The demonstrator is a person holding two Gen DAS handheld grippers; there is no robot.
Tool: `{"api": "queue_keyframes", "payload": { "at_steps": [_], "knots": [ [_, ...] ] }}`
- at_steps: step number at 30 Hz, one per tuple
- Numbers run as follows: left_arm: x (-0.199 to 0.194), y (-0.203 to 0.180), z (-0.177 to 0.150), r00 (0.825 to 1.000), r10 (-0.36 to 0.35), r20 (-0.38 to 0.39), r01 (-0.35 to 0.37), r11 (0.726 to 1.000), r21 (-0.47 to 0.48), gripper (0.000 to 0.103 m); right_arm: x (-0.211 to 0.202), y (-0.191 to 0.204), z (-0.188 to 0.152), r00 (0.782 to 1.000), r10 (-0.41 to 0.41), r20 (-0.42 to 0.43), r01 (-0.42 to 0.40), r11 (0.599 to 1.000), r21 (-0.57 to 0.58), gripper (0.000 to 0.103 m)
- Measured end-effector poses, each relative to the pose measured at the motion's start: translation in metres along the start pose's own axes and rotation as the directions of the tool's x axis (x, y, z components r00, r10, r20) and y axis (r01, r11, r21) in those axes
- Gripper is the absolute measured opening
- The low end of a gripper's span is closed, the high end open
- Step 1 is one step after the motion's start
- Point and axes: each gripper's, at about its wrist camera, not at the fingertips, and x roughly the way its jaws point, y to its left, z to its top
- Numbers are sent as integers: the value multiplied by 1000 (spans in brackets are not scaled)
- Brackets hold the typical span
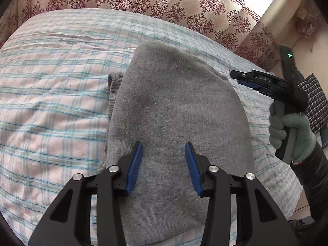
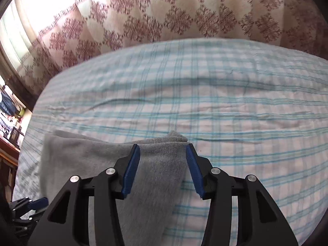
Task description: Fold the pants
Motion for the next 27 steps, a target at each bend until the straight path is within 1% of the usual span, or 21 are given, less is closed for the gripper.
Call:
{"api": "queue_keyframes", "payload": {
  "at_steps": [2, 4, 7, 11, 15, 18, 21, 27],
  "knots": [
    [-1, -3, 1, 1000, 3, 0, -3, 1000, -2, 52, -17, 3, -9, 1000, 11, 11, -11, 1000, -18, 48],
    [-2, -7, 1, 1000, 19, 3, -19, 1000, 6, 54, -31, 8, -25, 1000, 13, 14, -13, 999, -40, 48],
    [-4, -12, -1, 999, 32, 8, -32, 999, 17, 60, -47, 16, -52, 1000, 31, 2, -31, 998, -51, 48],
    [-7, -12, -4, 999, 37, 12, -37, 999, 20, 62, -52, 31, -92, 997, 59, -48, -63, 996, -71, 48],
    [-8, -11, -7, 999, 40, 14, -41, 999, 22, 62, -46, 52, -127, 994, 56, -89, -68, 989, -134, 48],
    [-6, -13, -9, 998, 60, 13, -60, 998, 35, 62, -35, 54, -137, 994, 37, -107, -52, 987, -150, 49],
    [-5, -17, -11, 996, 89, 17, -90, 994, 57, 62, -31, 50, -138, 991, 43, -125, -61, 988, -142, 49],
    [-8, -26, -15, 990, 141, 27, -143, 987, 79, 63, -55, 49, -139, 994, 36, -101, -51, 988, -143, 49]
  ]
}}
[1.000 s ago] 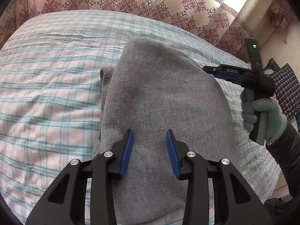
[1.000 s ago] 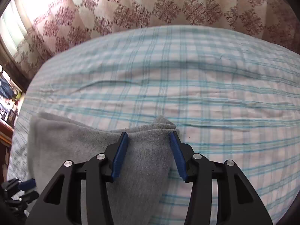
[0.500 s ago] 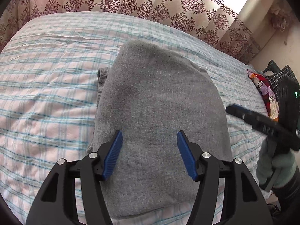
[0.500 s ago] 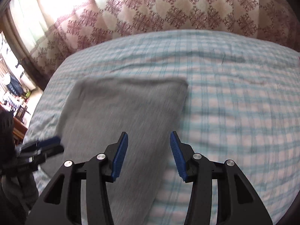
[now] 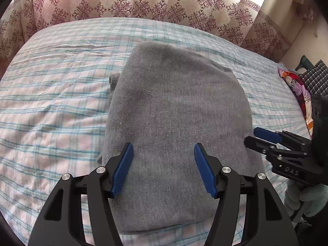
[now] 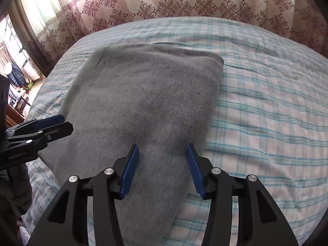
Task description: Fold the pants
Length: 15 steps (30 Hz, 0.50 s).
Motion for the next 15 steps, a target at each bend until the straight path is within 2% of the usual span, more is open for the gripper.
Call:
{"api": "queue_keyframes", "payload": {
  "at_steps": [5, 10, 15],
  "knots": [
    [-11, -8, -5, 998, 60, 18, -60, 998, 31, 68, -26, 4, -14, 999, 11, 32, -11, 1000, 10, 49],
    [-24, -17, -11, 988, 150, 49, -153, 985, 75, 71, -44, 15, -23, 998, 13, 57, -12, 1000, -6, 51],
    [-35, -17, -15, 981, 185, 61, -189, 980, 67, 79, -59, 25, -28, 997, 20, 77, -19, 1000, -16, 52]
  ]
}}
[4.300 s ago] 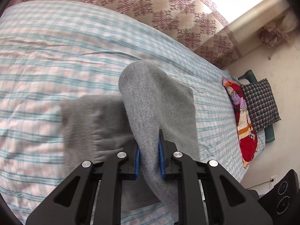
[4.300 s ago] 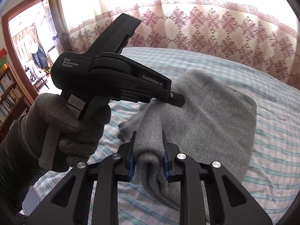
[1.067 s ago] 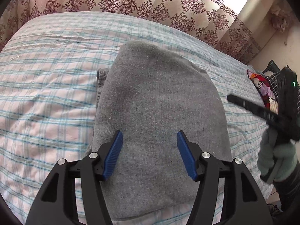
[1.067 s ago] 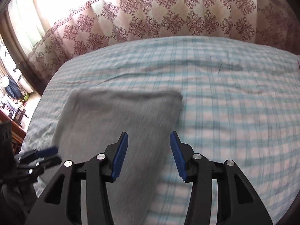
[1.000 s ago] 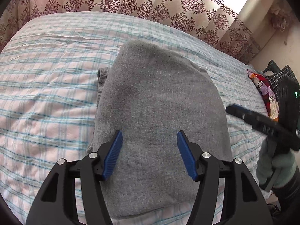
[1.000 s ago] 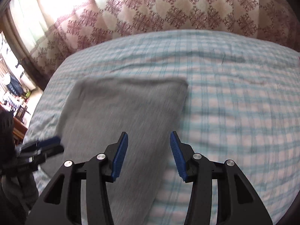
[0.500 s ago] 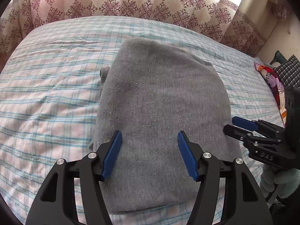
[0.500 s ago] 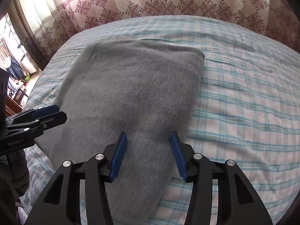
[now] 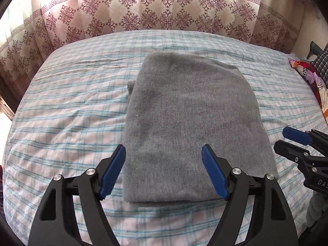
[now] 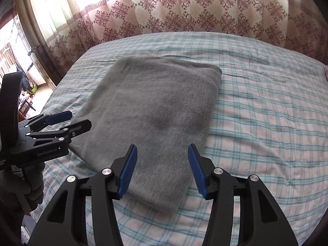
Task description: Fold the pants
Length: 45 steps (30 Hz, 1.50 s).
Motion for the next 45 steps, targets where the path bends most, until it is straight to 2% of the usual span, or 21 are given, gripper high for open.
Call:
{"api": "queue_keyframes", "payload": {
  "at_steps": [1, 4, 11, 14, 17, 24, 26, 33, 38, 45],
  "knots": [
    [-2, -1, -1, 1000, 8, 1, -8, 1000, 1, 80, -3, 2, -1, 1000, 1, 5, -1, 1000, -3, 53],
    [-8, -3, -3, 999, 34, 7, -34, 999, 5, 85, -11, 6, -4, 1000, 1, 23, -1, 1000, -12, 64],
    [-24, -13, -8, 996, 87, 31, -88, 996, 32, 91, -19, 11, -9, 999, -9, 47, 11, 1000, -29, 65],
    [-30, -16, -9, 994, 100, 44, -102, 994, 36, 93, -23, 13, -9, 998, -13, 63, 14, 1000, -24, 75],
    [-32, -19, -10, 994, 103, 47, -105, 994, 36, 95, -28, 13, -10, 996, -22, 83, 24, 999, -24, 79],
    [-38, -30, -13, 989, 136, 63, -139, 989, 58, 97, -35, 10, -13, 994, -37, 104, 40, 999, -23, 80],
    [-39, -32, -14, 988, 140, 66, -144, 988, 60, 98, -37, 9, -15, 993, -45, 112, 48, 999, -21, 85],
    [-43, -36, -16, 986, 148, 71, -152, 987, 54, 100, -45, 8, -18, 987, -72, 147, 78, 996, -35, 86],
    [-42, -41, -17, 977, 197, 75, -203, 976, 77, 100, -46, 8, -20, 986, -78, 147, 83, 996, -30, 88],
    [-51, -44, -19, 978, 184, 103, -190, 980, 58, 100, -48, 14, -25, 985, -81, 152, 90, 994, -54, 89]
  ]
}}
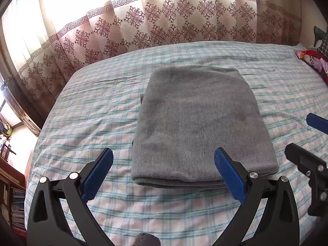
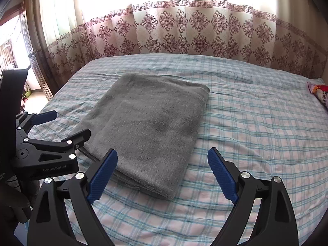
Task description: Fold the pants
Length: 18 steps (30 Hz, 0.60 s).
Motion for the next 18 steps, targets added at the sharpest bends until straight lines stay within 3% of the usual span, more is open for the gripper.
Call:
{"api": "queue_keyframes", "payload": {
  "at_steps": [18],
  "knots": [
    [-7, -5, -1, 998, 61, 15, -61, 998, 23, 100, -5, 4, -1, 1000, -25, 16, 25, 1000, -6, 89]
  ]
}}
